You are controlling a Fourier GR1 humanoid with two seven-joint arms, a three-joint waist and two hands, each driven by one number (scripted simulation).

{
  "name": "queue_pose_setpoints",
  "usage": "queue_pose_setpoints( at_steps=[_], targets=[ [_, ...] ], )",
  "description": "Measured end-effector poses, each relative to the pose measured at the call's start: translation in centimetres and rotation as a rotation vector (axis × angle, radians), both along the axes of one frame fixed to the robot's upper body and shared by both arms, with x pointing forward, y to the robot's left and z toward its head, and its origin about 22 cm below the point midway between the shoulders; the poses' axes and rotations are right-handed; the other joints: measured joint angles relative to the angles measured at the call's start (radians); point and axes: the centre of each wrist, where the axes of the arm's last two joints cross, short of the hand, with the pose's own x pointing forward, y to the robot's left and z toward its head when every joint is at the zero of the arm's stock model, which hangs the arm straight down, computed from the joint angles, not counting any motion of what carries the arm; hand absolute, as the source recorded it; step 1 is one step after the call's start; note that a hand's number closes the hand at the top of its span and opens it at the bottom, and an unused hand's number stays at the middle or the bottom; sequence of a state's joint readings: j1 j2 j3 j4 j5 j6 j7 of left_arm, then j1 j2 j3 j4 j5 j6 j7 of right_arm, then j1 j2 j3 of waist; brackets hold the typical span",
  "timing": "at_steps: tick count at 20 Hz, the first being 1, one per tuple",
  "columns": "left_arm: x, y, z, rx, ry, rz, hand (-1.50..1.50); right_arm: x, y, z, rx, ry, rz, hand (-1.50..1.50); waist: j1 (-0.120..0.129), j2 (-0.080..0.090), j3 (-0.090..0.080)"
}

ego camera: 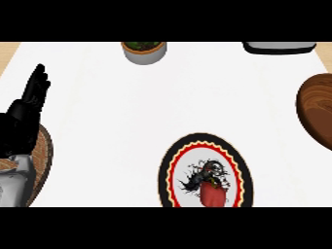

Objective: Pick the tomato from the plate and place it in the bowl

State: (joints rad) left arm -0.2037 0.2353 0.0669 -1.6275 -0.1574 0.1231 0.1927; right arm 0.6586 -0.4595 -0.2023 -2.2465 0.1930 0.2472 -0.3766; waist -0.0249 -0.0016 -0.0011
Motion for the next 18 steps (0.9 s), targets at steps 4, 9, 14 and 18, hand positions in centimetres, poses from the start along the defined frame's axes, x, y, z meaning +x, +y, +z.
queue_pose_setpoints(
  at_steps=[4,9,14,18],
  targets=[
    [0.2,-0.7,-0.4,-0.004,-0.005,-0.027,0.00,2.9,-3.3,0.3,0.061,-0.024,-0.085,1.50,0.021,0.003,0.001],
    [0.6,-1.3,-0.8,-0.002,0.001,-0.040,0.00,7.9,-6.9,0.7,0.122,-0.064,-0.166,1.50,0.037,0.005,0.001],
    [1.0,-1.1,-0.1,0.001,-0.008,-0.041,0.00,12.3,-10.0,0.0,0.072,-0.136,-0.250,1.50,0.044,0.006,0.002],
    [1.1,-1.3,-0.1,0.001,-0.010,-0.052,0.00,15.1,-11.9,-0.9,-0.033,-0.186,-0.324,1.50,0.054,0.010,0.003]
  ],
)
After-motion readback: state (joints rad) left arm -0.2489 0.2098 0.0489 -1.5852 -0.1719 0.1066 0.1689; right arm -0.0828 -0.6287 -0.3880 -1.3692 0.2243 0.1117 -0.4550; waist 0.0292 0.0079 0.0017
